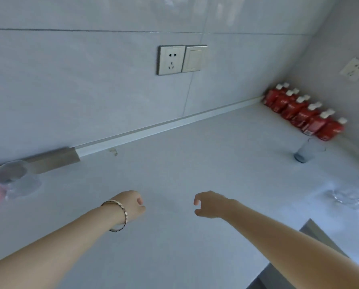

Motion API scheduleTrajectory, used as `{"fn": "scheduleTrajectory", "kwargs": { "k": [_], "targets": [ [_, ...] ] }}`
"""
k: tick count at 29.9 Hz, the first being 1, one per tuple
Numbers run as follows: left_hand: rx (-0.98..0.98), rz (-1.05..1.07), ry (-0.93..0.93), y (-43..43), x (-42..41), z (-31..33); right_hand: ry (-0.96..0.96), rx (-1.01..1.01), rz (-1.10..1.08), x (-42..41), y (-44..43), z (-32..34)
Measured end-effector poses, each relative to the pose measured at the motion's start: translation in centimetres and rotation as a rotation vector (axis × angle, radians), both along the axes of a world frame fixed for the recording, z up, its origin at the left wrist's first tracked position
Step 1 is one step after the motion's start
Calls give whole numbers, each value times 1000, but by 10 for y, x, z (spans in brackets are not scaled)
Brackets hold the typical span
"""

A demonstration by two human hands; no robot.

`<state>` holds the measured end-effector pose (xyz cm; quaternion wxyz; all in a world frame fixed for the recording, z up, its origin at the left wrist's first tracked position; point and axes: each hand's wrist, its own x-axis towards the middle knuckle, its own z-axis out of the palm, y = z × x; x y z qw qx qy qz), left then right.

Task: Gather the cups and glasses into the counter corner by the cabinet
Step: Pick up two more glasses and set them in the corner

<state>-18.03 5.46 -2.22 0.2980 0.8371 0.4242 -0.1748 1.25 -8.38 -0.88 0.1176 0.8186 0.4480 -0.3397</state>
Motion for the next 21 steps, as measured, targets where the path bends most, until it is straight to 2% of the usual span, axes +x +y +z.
{"fn": "scheduleTrajectory", "kwargs": {
  "k": [4, 11, 17, 19, 21],
  "targets": [
    [-8, -46, 7, -28, 96, -1, 5, -11, -127, 104, -51, -4],
    [-31, -81, 18, -74, 257, -8, -48, -4, -193, 286, -123, -11],
    [-45, -100, 2, -100, 360, -1, -383, 417, -416, 429, -143, 14],
    [-52, -105, -9, -104, 380, 0, -416, 400, -521, 466, -140, 21],
    [-61, -109, -6, -107, 391, 0, -369, 297, -621, 495, -134, 19]
  ]
}}
